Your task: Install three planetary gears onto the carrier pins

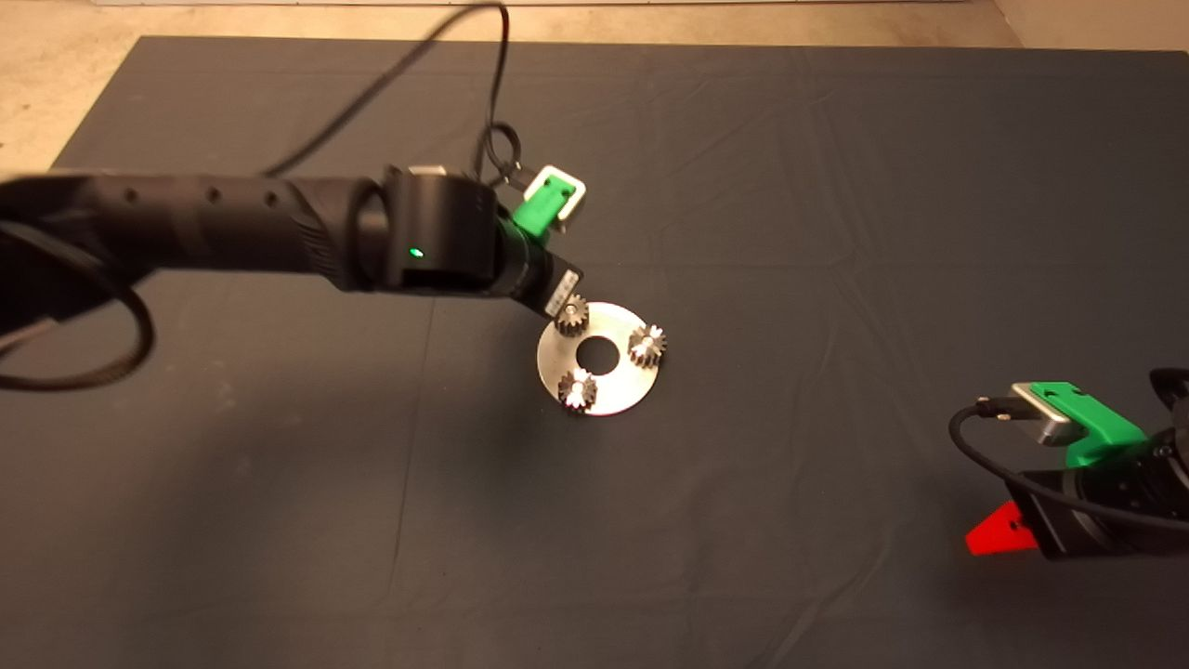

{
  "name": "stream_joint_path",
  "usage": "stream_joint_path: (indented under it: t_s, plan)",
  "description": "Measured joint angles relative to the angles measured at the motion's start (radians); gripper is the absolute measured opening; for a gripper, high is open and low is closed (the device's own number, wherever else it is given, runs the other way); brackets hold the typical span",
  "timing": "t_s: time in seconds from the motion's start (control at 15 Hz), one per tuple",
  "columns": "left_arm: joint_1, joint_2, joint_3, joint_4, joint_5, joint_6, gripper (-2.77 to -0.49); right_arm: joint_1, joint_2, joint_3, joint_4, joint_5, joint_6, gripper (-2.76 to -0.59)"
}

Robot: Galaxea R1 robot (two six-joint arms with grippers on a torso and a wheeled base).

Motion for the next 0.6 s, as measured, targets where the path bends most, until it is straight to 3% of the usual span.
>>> stream_joint_path:
  t_s: [0.13, 0.33, 0.47, 0.53, 0.6]
  plan:
    - [-0.025, -0.009, 0.093, -0.065, 0.005, -0.06, -2.02, 0.0, 0.0, 0.0, 0.0, 0.0, 0.0, -1.6]
    - [-0.085, -0.037, 0.162, -0.124, 0.013, -0.127, -2.02, 0.0, -0.001, -0.002, 0.0, 0.0, 0.0, -1.6]
    - [-0.1, -0.11, 0.259, -0.17, 0.02, -0.188, -2.02, 0.0, -0.006, -0.002, 0.0, -0.001, 0.0, -1.6]
    - [-0.102, -0.168, 0.321, -0.19, 0.021, -0.213, -2.02, 0.002, -0.005, -0.002, 0.0, 0.0, 0.0, -1.6]
    - [-0.111, -0.248, 0.391, -0.202, 0.039, -0.241, -2.02, 0.008, -0.005, -0.002, 0.0, -0.001, 0.0, -1.6]
